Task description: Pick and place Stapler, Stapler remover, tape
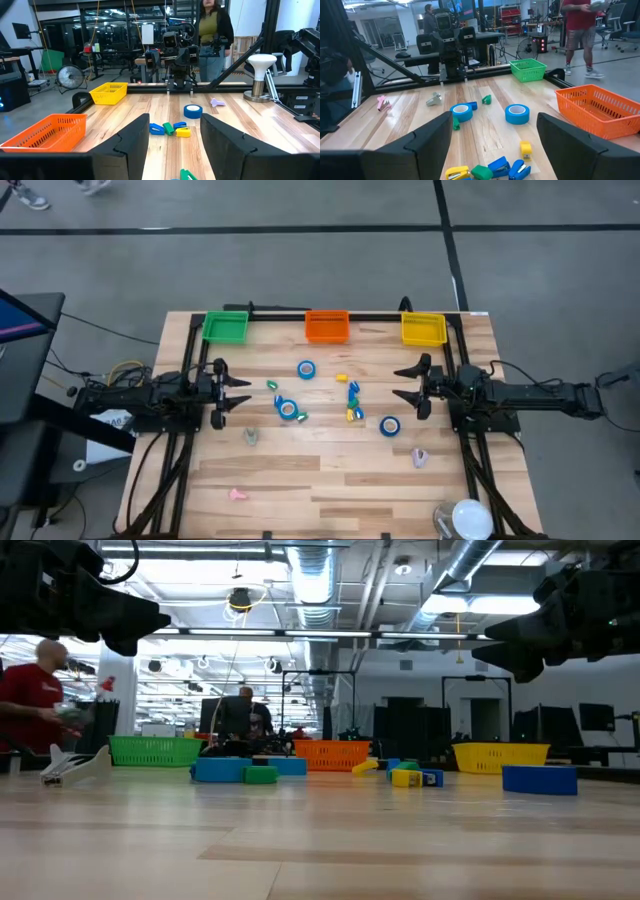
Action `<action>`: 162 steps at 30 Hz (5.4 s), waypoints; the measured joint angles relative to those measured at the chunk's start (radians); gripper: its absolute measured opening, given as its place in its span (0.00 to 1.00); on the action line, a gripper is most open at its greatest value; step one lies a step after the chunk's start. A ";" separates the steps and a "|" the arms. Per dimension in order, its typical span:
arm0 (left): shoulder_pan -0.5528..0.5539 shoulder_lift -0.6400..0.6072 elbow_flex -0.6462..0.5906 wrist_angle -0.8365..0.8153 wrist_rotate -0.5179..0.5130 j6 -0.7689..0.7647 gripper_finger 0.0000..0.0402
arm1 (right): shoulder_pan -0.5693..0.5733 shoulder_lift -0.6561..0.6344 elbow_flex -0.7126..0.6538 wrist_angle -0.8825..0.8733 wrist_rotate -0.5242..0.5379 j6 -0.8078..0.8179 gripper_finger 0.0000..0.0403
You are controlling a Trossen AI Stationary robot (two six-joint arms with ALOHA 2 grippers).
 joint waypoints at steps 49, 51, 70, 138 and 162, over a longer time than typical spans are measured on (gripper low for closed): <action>0.000 0.000 0.000 0.000 -0.009 0.048 0.42 | 0.000 0.000 0.000 0.000 0.000 0.000 0.70; 0.000 0.000 0.000 0.000 -0.010 0.058 0.42 | 0.000 0.000 0.000 0.000 0.000 0.000 0.70; 0.000 0.000 0.000 0.014 -0.012 0.060 0.42 | 0.000 0.000 0.000 0.004 0.000 0.000 0.70; 0.000 0.000 0.000 0.041 -0.012 0.060 0.42 | 0.046 0.000 0.000 0.120 0.066 -0.062 0.01; 0.000 0.000 0.000 0.054 -0.012 0.060 0.42 | 0.046 0.159 0.430 -0.180 0.051 -0.061 0.00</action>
